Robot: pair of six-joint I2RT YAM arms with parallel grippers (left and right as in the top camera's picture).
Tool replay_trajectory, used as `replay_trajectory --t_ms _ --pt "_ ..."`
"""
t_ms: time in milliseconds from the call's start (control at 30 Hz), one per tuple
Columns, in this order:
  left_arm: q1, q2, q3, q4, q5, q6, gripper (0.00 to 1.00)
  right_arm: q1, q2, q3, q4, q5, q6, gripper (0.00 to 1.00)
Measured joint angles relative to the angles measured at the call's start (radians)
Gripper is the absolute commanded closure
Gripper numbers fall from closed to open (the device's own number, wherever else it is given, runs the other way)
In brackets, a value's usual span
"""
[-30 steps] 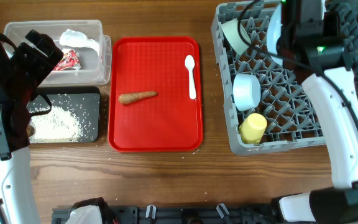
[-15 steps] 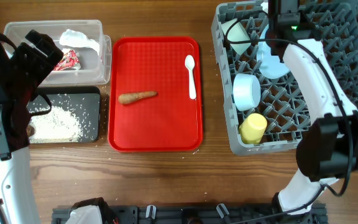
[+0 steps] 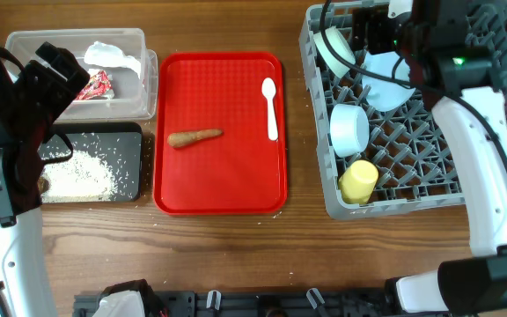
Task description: Sort waste into correct bins and load items into the dishwasher rack
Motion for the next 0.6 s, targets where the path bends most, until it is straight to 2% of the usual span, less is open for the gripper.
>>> replay_trajectory --t_ms 33,100,167,233,267,400,600 --pt "0.0 0.0 0.0 0.0 0.0 0.0 0.0 0.006 0.001 0.0 0.01 -0.11 0.049 0.25" --pt "0.0 0.0 0.0 0.0 0.0 0.0 0.0 0.039 0.031 0.0 0.018 -0.183 0.137 0.25" --pt "0.0 0.0 0.0 0.0 0.0 0.0 0.0 0.111 0.093 -0.006 0.018 -0.155 0.245 0.26" --pt "0.0 0.0 0.0 0.0 0.0 0.0 0.0 0.218 0.198 -0.019 0.019 -0.028 0.299 0.27" --pt "0.0 0.0 0.0 -0.001 0.0 0.0 0.0 0.273 0.281 -0.019 0.056 0.073 0.298 0.29" --pt "0.0 0.0 0.0 0.0 0.0 0.0 0.0 0.313 0.445 -0.021 0.079 0.184 0.23 0.41" --pt "0.0 0.0 0.0 0.0 0.0 0.0 0.0 0.306 0.557 -0.024 0.079 0.193 0.192 0.49"
